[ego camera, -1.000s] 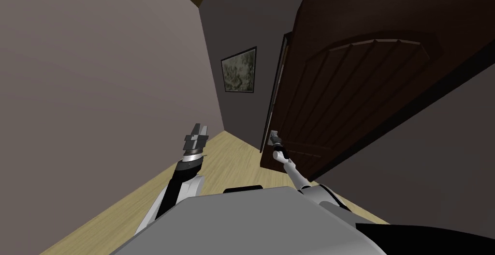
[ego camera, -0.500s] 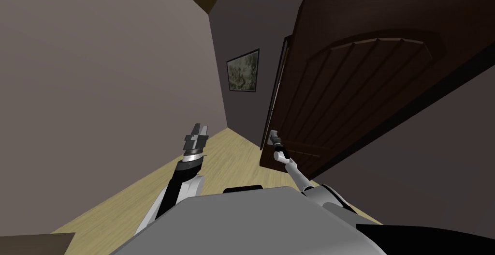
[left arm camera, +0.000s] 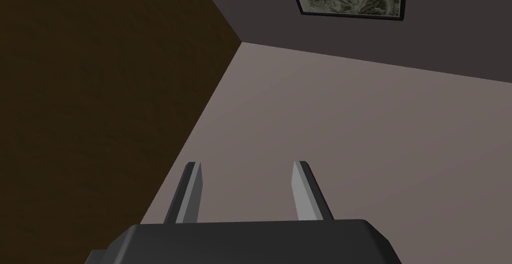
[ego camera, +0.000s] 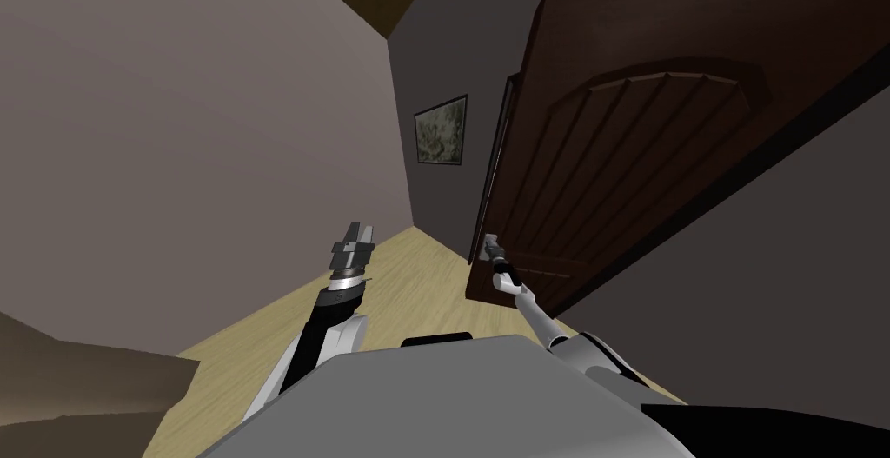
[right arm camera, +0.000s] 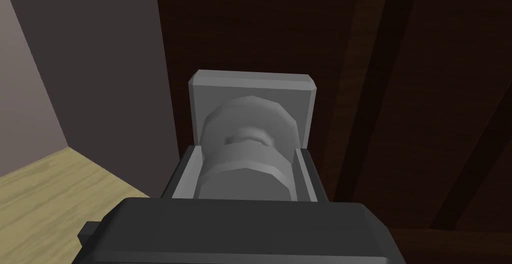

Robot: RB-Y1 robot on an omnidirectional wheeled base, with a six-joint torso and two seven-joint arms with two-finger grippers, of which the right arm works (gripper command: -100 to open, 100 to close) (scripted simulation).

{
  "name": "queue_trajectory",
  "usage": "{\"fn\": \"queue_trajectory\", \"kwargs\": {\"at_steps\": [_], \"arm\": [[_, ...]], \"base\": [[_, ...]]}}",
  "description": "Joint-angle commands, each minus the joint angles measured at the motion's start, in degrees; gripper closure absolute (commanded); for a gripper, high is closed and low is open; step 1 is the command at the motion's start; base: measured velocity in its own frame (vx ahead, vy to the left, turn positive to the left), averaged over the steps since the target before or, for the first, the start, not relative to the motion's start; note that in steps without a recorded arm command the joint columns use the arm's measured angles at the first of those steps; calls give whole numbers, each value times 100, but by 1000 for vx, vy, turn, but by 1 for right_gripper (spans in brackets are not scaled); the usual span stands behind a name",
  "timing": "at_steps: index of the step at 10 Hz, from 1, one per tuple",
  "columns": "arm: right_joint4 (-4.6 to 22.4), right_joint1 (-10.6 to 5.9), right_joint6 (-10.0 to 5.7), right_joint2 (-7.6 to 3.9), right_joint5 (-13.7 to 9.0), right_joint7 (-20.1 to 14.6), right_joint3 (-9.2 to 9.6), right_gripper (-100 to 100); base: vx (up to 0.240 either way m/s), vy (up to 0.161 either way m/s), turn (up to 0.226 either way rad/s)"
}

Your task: Pull the door open

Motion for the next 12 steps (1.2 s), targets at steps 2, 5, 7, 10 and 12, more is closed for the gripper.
{"fn": "queue_trajectory", "kwargs": {"at_steps": [2, 5, 7, 10, 12], "arm": [[-111, 68, -6, -100, 24, -176, 232, 100], [-214, 124, -11, -205, 41, -329, 427, 100], [-286, 185, 15, -255, 48, -377, 508, 100], [-387, 235, -20, -366, 66, -513, 678, 100], [-480, 281, -53, -467, 83, -637, 834, 100]], "base": [[-261, -80, 113], [-215, -69, 89], [-106, -38, 61], [-174, -69, 73], [-199, -84, 105]]}}
